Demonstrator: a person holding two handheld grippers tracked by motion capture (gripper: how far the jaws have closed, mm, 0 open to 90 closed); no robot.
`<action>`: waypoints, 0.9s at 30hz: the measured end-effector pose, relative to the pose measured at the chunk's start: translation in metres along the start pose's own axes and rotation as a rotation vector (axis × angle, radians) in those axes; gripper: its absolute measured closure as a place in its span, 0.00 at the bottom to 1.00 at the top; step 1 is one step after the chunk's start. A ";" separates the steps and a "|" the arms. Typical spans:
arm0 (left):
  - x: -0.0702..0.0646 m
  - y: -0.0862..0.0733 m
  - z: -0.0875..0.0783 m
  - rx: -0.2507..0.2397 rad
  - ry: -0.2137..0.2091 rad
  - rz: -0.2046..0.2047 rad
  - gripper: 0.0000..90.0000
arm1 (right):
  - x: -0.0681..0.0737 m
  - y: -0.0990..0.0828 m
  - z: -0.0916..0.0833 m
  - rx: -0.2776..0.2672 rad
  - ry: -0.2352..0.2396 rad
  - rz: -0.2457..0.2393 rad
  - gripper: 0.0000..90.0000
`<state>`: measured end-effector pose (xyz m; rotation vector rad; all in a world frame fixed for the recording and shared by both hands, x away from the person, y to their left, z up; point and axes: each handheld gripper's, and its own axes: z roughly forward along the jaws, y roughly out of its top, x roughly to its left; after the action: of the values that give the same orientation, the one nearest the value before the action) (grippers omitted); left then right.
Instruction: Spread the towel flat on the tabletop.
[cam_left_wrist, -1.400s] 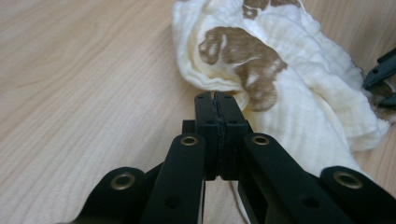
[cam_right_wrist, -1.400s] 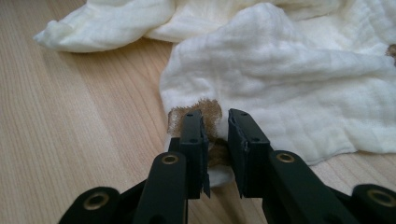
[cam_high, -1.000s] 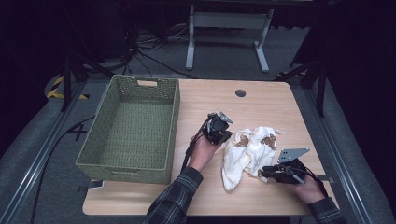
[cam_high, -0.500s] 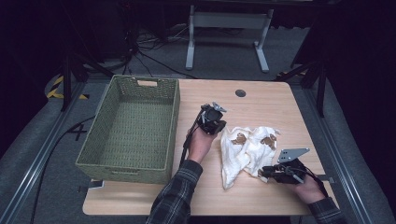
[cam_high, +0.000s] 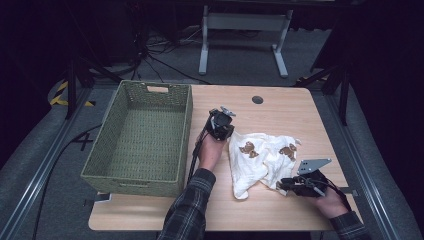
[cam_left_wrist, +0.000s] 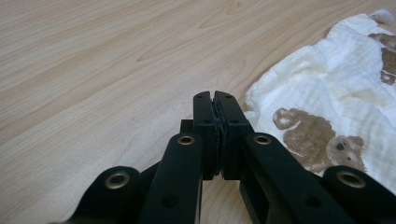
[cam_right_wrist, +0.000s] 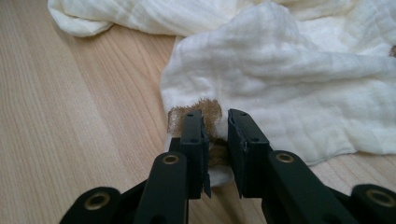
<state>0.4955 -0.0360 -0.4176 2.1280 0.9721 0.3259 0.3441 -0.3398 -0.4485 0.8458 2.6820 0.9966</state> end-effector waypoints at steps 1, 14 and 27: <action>-0.002 -0.001 -0.001 0.002 -0.001 0.006 0.97 | 0.000 0.000 0.000 0.000 0.000 0.000 0.86; -0.031 -0.018 -0.019 -0.004 -0.114 0.075 0.85 | 0.001 0.000 -0.010 -0.050 0.001 0.016 0.81; -0.078 -0.057 -0.045 0.026 -0.260 0.172 0.82 | 0.013 -0.005 -0.014 -0.059 0.029 -0.001 0.79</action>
<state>0.3890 -0.0450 -0.4228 2.2165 0.6496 0.1154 0.3262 -0.3432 -0.4407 0.8243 2.6622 1.0900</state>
